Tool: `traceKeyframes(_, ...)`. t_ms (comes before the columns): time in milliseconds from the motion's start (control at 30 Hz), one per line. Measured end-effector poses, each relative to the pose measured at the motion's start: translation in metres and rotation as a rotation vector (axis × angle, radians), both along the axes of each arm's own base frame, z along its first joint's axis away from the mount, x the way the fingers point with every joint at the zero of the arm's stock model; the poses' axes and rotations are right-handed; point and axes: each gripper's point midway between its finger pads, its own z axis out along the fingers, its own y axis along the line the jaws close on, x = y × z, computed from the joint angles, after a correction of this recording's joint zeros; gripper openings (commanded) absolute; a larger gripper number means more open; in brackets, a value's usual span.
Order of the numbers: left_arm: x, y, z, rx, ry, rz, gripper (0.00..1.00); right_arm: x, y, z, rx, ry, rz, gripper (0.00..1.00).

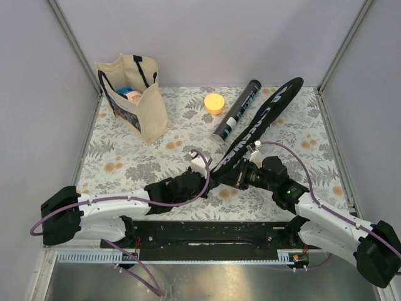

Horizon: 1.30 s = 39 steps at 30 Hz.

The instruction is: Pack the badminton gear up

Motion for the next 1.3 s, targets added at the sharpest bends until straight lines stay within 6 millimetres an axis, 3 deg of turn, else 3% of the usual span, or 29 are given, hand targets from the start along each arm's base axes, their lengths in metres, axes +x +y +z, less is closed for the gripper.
traceKeyframes(133, 0.001, -0.002, 0.006, -0.015, -0.025, -0.014, 0.39, 0.001, 0.003, 0.002, 0.01, 0.005, -0.019, 0.0)
traceKeyframes(233, -0.002, 0.0, 0.014, -0.085, -0.055, -0.029, 0.53, 0.002, 0.001, 0.006, 0.012, -0.006, -0.04, 0.0)
traceKeyframes(333, -0.008, 0.007, 0.024, -0.162, -0.092, -0.048, 0.61, 0.001, -0.002, 0.012, 0.004, -0.016, -0.053, 0.0)
traceKeyframes(533, -0.013, 0.014, 0.043, -0.25, -0.167, -0.078, 0.65, 0.0, -0.005, 0.01, -0.03, -0.003, -0.06, 0.0)
traceKeyframes(767, -0.019, 0.02, 0.024, -0.098, -0.222, -0.18, 0.65, -0.001, -0.008, 0.006, -0.058, 0.001, -0.066, 0.0)
traceKeyframes(1033, -0.028, 0.03, 0.027, -0.031, -0.414, -0.308, 0.66, -0.001, -0.01, 0.019, -0.053, -0.037, -0.069, 0.0)
traceKeyframes(1167, -0.025, 0.035, 0.009, 0.057, -0.481, -0.336, 0.68, -0.002, -0.011, 0.026, -0.054, -0.055, -0.065, 0.0)
traceKeyframes(1300, -0.017, 0.033, 0.007, 0.114, -0.552, -0.336, 0.68, -0.005, -0.014, 0.033, -0.061, -0.077, -0.057, 0.0)
